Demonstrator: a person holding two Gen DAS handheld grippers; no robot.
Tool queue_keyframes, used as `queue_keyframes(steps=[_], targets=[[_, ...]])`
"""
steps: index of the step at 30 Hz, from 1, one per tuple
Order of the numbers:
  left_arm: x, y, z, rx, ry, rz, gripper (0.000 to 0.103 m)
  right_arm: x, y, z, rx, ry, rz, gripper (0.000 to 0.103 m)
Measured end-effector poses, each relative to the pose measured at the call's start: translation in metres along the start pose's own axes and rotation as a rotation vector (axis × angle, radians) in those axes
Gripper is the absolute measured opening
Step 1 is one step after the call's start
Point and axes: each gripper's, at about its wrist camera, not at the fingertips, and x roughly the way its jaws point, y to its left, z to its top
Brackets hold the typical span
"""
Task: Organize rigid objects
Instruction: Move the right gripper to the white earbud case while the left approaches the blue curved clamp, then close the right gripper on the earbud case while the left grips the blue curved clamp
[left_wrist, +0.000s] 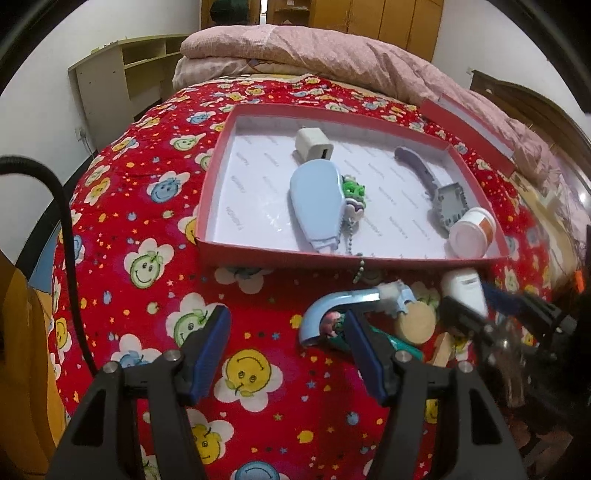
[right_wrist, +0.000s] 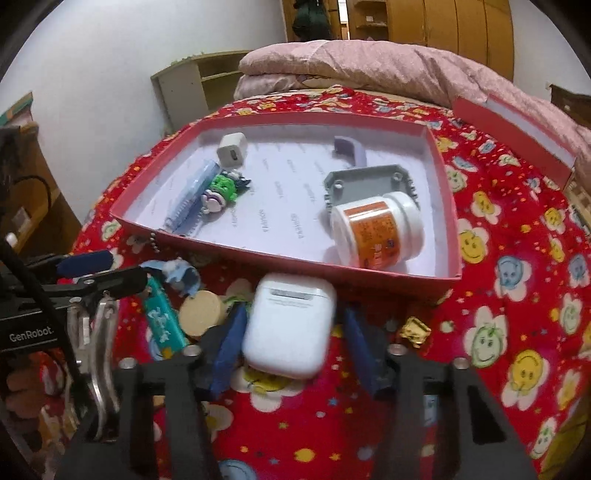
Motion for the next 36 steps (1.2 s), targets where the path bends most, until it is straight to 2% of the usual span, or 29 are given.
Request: queue_keyframes(steps=[5,9,12,18,20,23,27,31,33,36], targets=[[0.001,-0.005,0.004,-0.005,0.002,-0.029,0.067,-0.006,-0.009,-0.005,0.016,0.004,-0.019,0.047],[0.005,-0.017,0.007,0.032,0.007,-0.029,0.068,-0.015,-0.017,-0.013,0.015,0.021,-0.027,0.047],[0.015,-0.023,0.008,0.052,0.022,0.032,0.068,-0.020,-0.022,-0.020,0.019,0.031,-0.024,0.047],[0.020,-0.006,0.007,0.006,0.021,0.137,0.068,-0.023,-0.027,-0.027,0.027,0.017,-0.002,0.047],[0.019,0.001,0.006,-0.011,0.023,0.142,0.068,-0.023,-0.027,-0.028,0.030,0.007,0.001,0.047],[0.017,0.007,0.005,-0.045,0.031,0.111,0.068,-0.023,-0.028,-0.030,0.030,-0.004,0.003,0.047],[0.014,-0.005,0.004,-0.033,0.034,0.020,0.068,-0.024,-0.028,-0.032,0.035,-0.017,0.009,0.047],[0.012,-0.028,0.003,0.026,0.010,-0.032,0.082,-0.025,-0.029,-0.033,0.035,-0.028,0.013,0.047],[0.014,-0.034,0.005,0.024,0.001,-0.037,0.083,-0.025,-0.029,-0.033,0.034,-0.032,0.013,0.047],[0.019,-0.037,0.007,-0.030,0.002,-0.076,0.083,-0.025,-0.028,-0.035,0.033,-0.038,0.014,0.047]])
